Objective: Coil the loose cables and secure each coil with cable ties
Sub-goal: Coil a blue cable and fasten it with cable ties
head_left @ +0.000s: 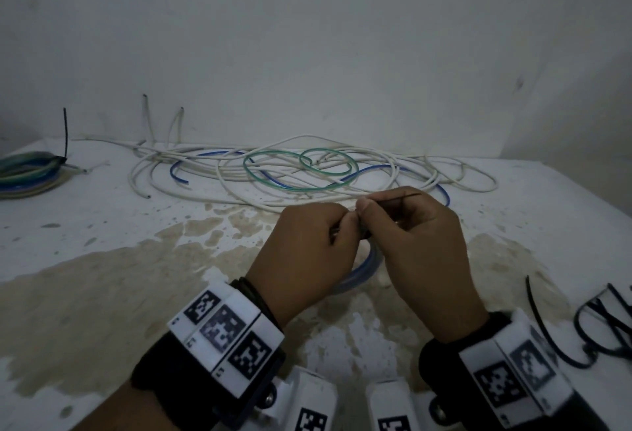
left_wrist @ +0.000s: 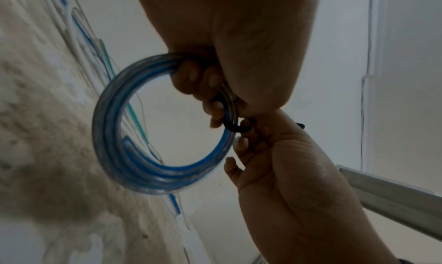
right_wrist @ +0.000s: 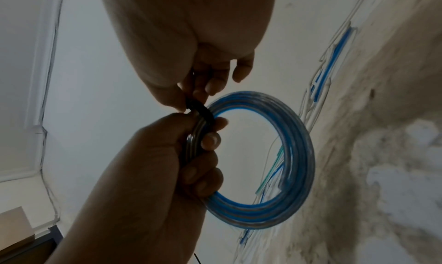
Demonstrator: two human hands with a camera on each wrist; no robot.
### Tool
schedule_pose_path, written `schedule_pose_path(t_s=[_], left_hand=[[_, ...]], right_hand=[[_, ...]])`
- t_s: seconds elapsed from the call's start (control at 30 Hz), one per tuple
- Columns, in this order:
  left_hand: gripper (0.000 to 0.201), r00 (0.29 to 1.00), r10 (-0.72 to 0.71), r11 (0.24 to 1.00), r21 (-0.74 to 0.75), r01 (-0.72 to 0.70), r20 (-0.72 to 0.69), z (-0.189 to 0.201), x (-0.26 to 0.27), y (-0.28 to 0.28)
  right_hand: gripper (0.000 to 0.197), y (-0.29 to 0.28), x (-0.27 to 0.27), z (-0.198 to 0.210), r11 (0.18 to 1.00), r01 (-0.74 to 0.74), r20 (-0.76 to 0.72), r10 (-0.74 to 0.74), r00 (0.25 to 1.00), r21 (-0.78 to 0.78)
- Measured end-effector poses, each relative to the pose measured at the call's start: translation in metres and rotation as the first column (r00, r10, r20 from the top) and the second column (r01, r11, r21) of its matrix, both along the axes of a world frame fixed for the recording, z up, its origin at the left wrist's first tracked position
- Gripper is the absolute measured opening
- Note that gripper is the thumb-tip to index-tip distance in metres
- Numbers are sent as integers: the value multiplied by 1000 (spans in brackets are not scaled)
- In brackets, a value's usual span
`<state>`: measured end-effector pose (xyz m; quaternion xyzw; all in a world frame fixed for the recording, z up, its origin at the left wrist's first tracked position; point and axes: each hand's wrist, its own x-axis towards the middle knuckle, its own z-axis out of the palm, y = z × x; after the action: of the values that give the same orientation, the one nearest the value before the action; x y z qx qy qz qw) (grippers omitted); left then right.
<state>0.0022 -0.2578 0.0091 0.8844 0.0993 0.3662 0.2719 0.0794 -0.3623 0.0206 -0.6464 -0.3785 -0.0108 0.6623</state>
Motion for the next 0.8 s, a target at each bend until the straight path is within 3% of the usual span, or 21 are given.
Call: schedule_pose_path(t_s=[0.13,0.3,0.37,0.5,0.57,0.63,0.7,0.8], left_hand=[[49,1000,-1,998,56,0,23,0,-3,5],[38,999,34,933,357,-46,39,3,-5,5],[38,999,40,918,394,-49,32,1,-5,8],[55,997,-15,992,126,24,-72,1,-3,10],[49,997,-63,993,-99,59,-45,3,-4,8],[35,992,-123,916,-383,116,8,6,-5,6],[21,987,-158,788,-600,138,19,10,-6,6],[24,967,-254,644,-745,175,8,12,-6,9]], right_hand=[[9,2,-2,-1,999,-26,1,26,1000,-22],[21,3,0,-1,996,-89,-53,88,995,2],[23,2,1,0,990,-137,-66,135,989,-24],[12,0,5,2,993,-117,-8,117,993,-30],[10,-1,8,1,997,-71,19,71,997,16],[9,-1,9,0,996,-66,9,65,998,57],[7,-1,10,-1,996,-74,29,73,997,41],[14,0,14,-5,996,-28,191,43,981,-81]])
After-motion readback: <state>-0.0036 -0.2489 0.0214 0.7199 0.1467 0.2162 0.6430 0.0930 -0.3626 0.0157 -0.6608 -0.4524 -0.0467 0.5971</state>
